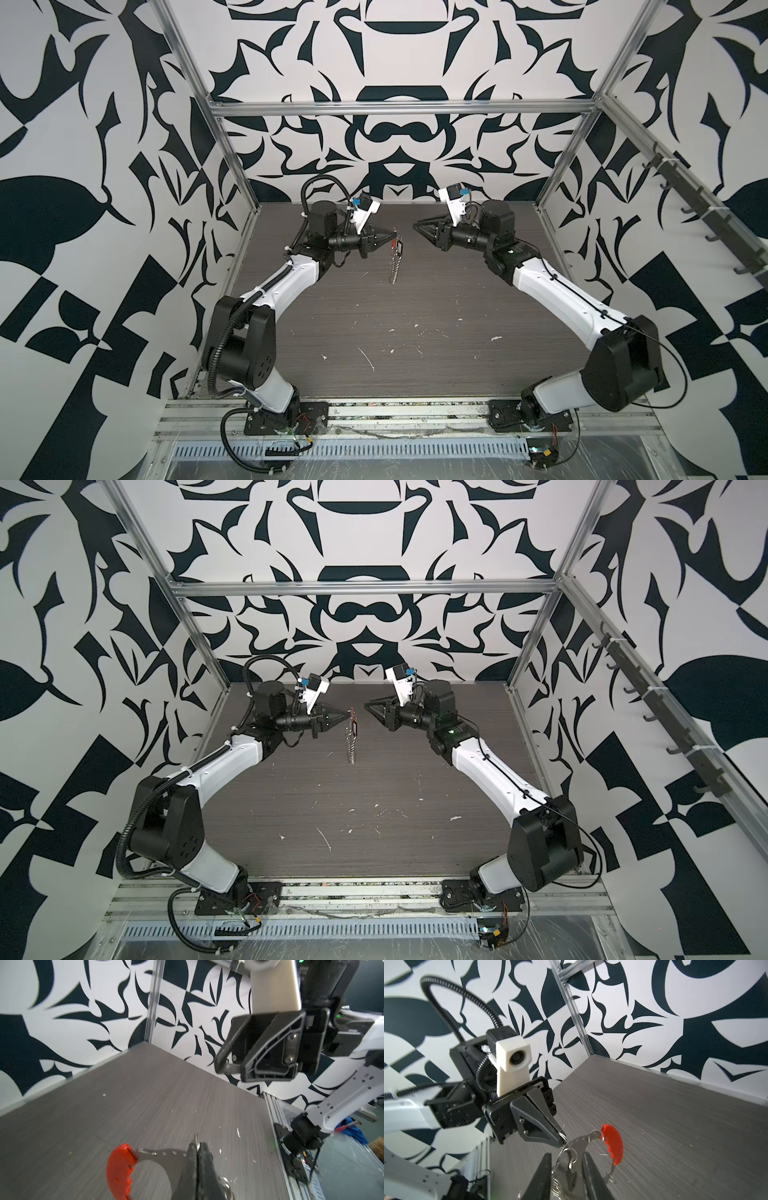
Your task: Put the keys on the keyring
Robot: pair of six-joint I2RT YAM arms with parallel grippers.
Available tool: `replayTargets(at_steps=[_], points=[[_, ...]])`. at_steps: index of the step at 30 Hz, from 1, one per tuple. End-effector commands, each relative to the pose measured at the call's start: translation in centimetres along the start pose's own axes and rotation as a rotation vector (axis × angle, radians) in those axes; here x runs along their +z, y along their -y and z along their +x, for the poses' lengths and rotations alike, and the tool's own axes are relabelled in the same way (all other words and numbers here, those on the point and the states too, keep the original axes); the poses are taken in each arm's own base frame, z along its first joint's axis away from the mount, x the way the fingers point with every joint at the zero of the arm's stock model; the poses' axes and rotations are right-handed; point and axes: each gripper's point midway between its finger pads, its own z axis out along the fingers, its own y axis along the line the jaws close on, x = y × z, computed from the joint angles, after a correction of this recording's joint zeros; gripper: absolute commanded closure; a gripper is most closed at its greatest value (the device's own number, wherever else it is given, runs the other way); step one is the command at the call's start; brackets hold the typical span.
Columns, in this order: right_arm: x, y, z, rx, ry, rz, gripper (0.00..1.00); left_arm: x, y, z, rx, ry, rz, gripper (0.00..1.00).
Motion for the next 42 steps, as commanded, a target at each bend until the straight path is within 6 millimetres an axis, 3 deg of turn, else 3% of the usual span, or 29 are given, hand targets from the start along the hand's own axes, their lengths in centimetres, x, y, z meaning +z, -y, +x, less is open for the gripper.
replayTargets(at_steps=[1,5,11,28,31,37,42], points=[[0.1,-0.6,-1.1,0.072,0.080,-0.036,0.76,-0.8,1.6,-5.5,0.076,0.188,-0.012,1.00],[1.1,0.1,-0.6,0.125,0.097,-0.049,0.77,-1.4,1.3,-6.7,0.063,0.274,-0.046,1.00],[3.4,-1.3,-0.8,0.164,0.136,-0.119,0.77,-2.3,0.3,-9.1,0.031,0.476,-0.058,1.00],[8.1,-4.2,-2.1,0.192,0.126,-0.277,0.78,-1.5,-0.6,-9.3,-0.005,0.568,-0.042,1.00],[7.1,-3.3,-1.7,0.189,0.112,-0.235,0.79,-1.7,-0.3,-9.4,0.002,0.576,-0.039,1.00],[1.4,-0.1,-2.8,0.137,0.118,-0.083,0.74,-1.8,0.5,-9.4,0.029,0.553,-0.030,1.00],[-1.2,0.4,-4.6,0.077,0.120,-0.016,0.67,-1.7,0.8,-9.2,0.043,0.545,-0.012,1.00]])
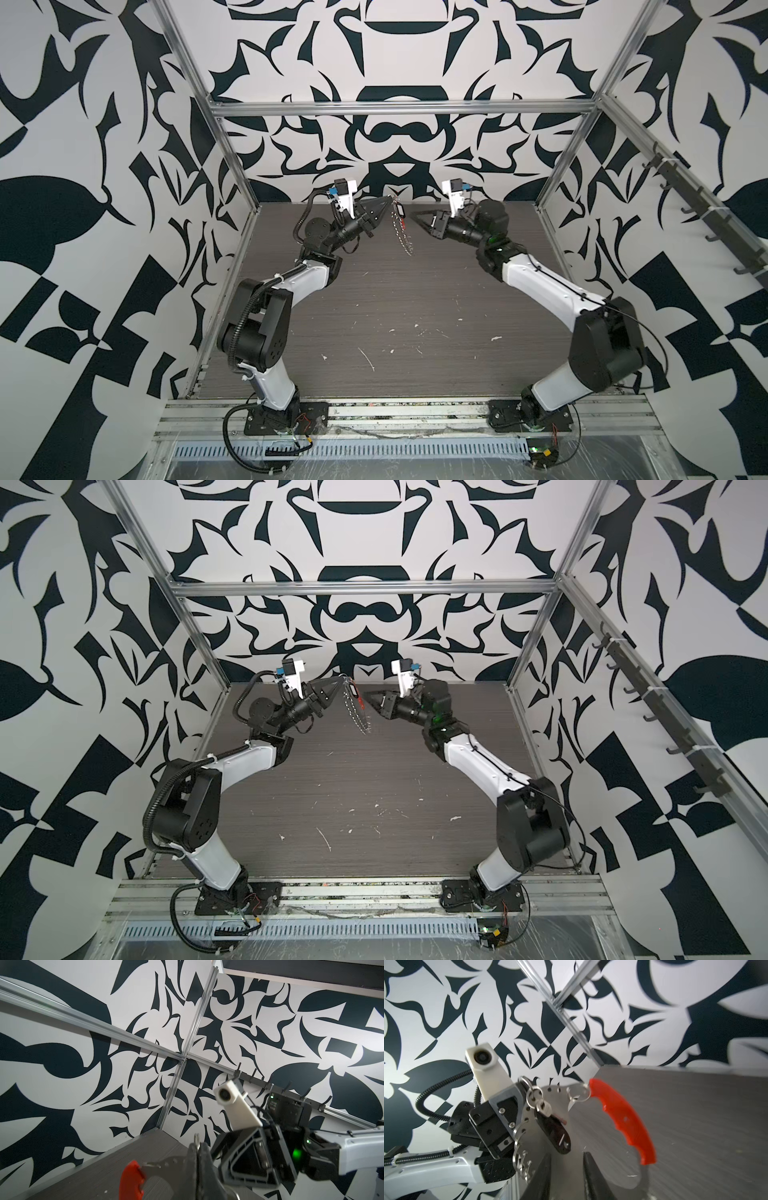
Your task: Put the keys on the keyring
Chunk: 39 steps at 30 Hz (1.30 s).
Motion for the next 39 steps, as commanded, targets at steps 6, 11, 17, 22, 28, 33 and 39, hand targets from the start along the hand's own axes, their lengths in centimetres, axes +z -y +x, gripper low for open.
replayTargets(at_steps=[6,11,17,22,28,33,39], points=[[0.3,-2.6,-3.3,-0.065,0.022,-0.066,0.61,0.0,2.2,-1.7,0.063,0.054,0.078,1.00],[1.7,-2.9,-4.4,0.003,0.060,-0.167,0.56,0.2,2.1,-1.8,0.064,0.055,0.081,1.00],[2.3,-3.2,-5.0,0.024,0.088,-0.219,0.54,0.5,1.8,-1.9,0.059,0.056,0.081,1.00],[2.7,-3.8,-5.0,0.044,0.092,-0.272,0.54,0.5,1.4,-2.1,0.059,0.051,0.077,1.00],[2.8,-4.5,-4.8,0.027,0.084,-0.278,0.53,0.6,1.3,-2.1,0.051,0.055,0.071,1.00],[3.6,-4.9,-4.1,0.031,0.054,-0.291,0.54,0.7,1.2,-2.3,0.036,0.072,0.082,1.00],[4.0,-5.5,-3.5,0.032,0.038,-0.303,0.54,0.7,1.0,-2.2,0.031,0.075,0.087,1.00]])
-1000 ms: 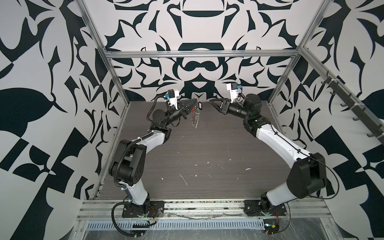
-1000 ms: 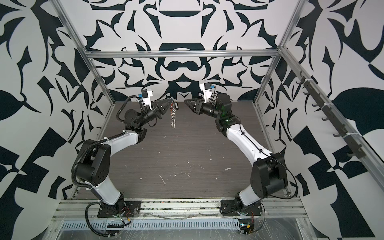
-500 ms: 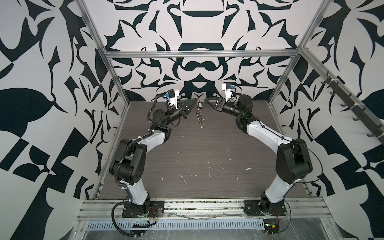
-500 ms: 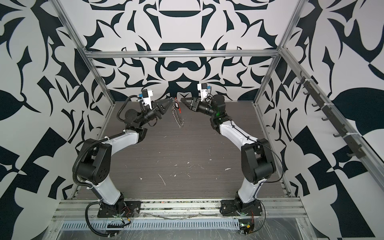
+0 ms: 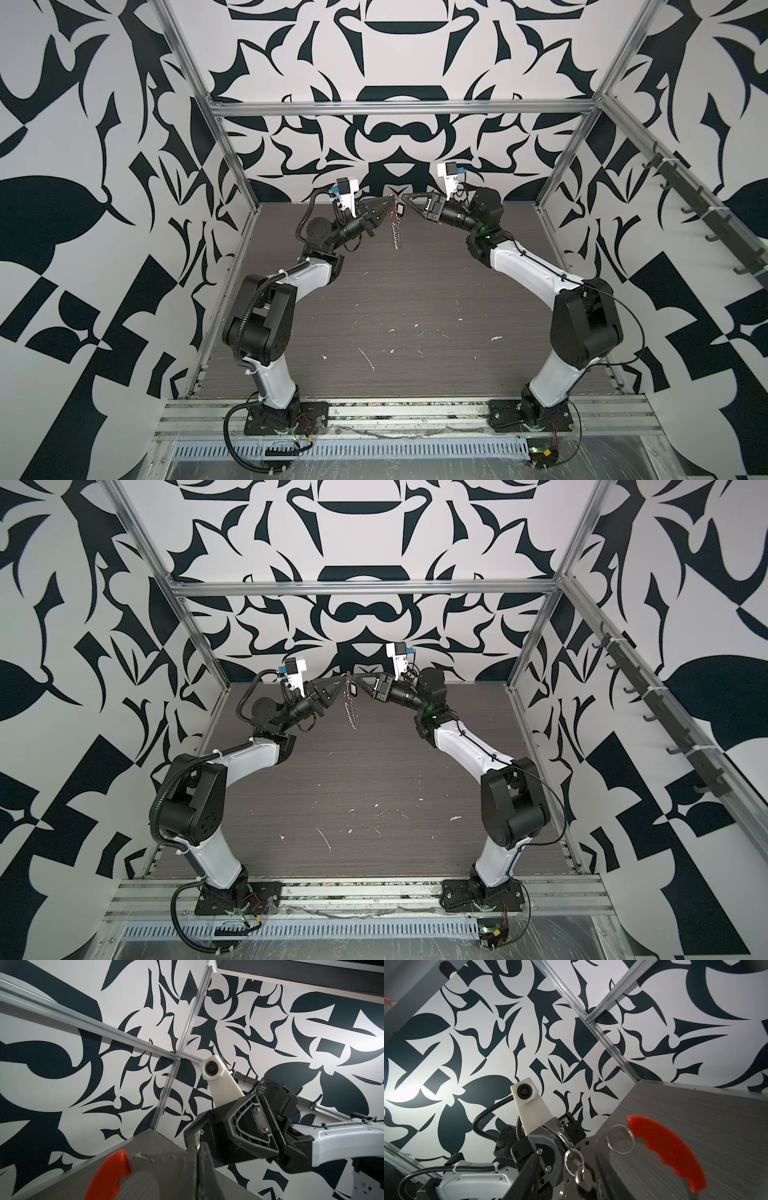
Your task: Put the keys on the keyring
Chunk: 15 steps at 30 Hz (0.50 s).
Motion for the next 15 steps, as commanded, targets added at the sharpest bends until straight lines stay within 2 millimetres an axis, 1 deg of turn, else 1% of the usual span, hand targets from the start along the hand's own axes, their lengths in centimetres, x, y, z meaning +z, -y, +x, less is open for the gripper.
replayTargets(at_steps=[1,4,7,10,15], points=[[0.37,-2.71,-1.34,-0.073,0.015,-0.064,0.55,0.44,1.55,-2.56,0.056,0.071,0.059,1.00],[0.53,-2.66,-1.22,-0.073,0.012,-0.066,0.55,0.46,1.70,-2.76,0.056,0.078,0.066,1.00],[0.65,-2.67,-1.14,-0.072,0.010,-0.069,0.60,0.39,1.86,-2.86,0.058,0.078,0.069,1.00],[0.72,-2.46,-1.06,-0.072,0.009,-0.068,0.62,0.25,2.02,-2.87,0.062,0.077,0.070,1.00],[0.85,-2.32,-0.92,-0.067,0.006,-0.074,0.67,0.22,2.24,-3.00,0.066,0.079,0.076,1.00]])
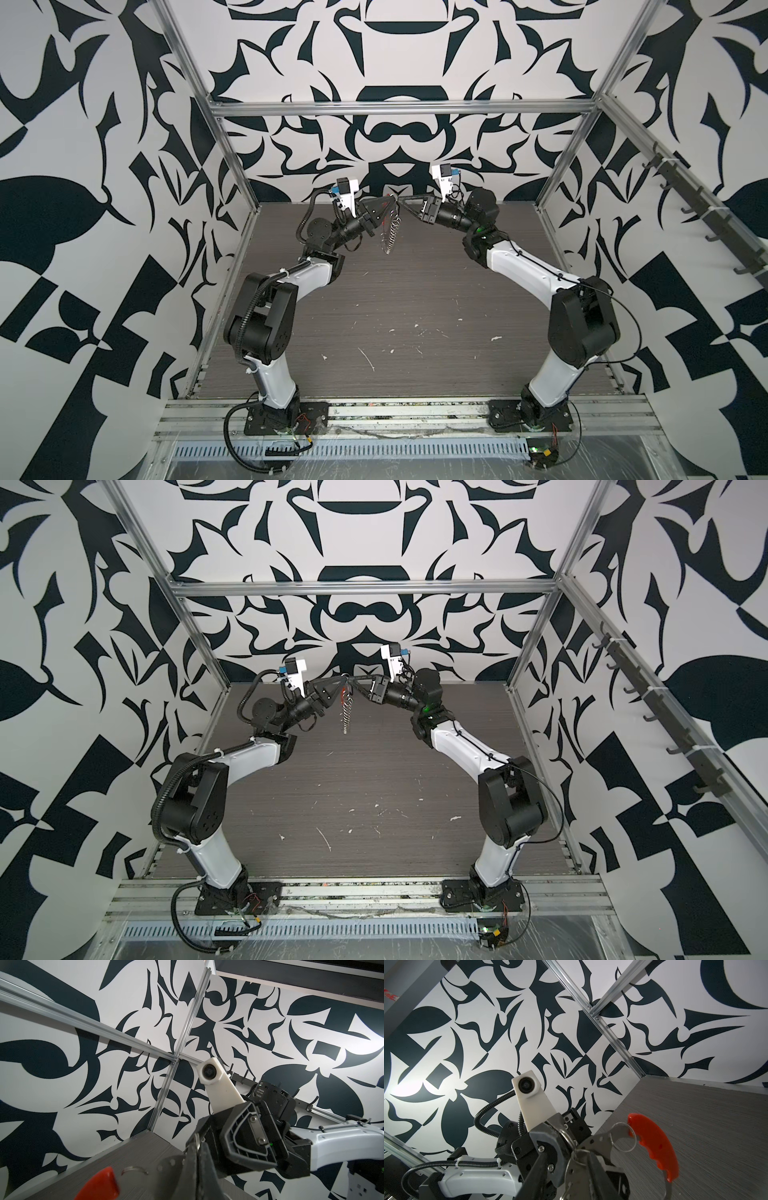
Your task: Put the keys on the keyring
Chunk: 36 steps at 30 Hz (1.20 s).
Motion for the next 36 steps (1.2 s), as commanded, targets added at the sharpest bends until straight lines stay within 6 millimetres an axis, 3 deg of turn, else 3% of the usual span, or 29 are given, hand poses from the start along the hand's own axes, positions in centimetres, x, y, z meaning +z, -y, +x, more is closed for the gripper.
replayTargets(at_steps=[1,12,30,36], points=[[0.3,-2.6,-1.6,-0.075,0.026,-0.067,0.67,0.2,2.1,-2.8,0.073,0.070,0.066,1.00],[-0.9,-2.4,-3.0,-0.092,0.059,-0.051,0.67,0.1,2.7,-3.0,0.071,0.060,0.085,1.00],[0.5,-3.7,-2.0,-0.074,0.020,-0.151,0.66,0.6,3.3,-3.9,0.052,0.069,0.108,1.00],[0.2,-4.0,-1.8,-0.076,0.023,-0.165,0.78,0.5,3.4,-4.0,0.057,0.070,0.109,1.00]])
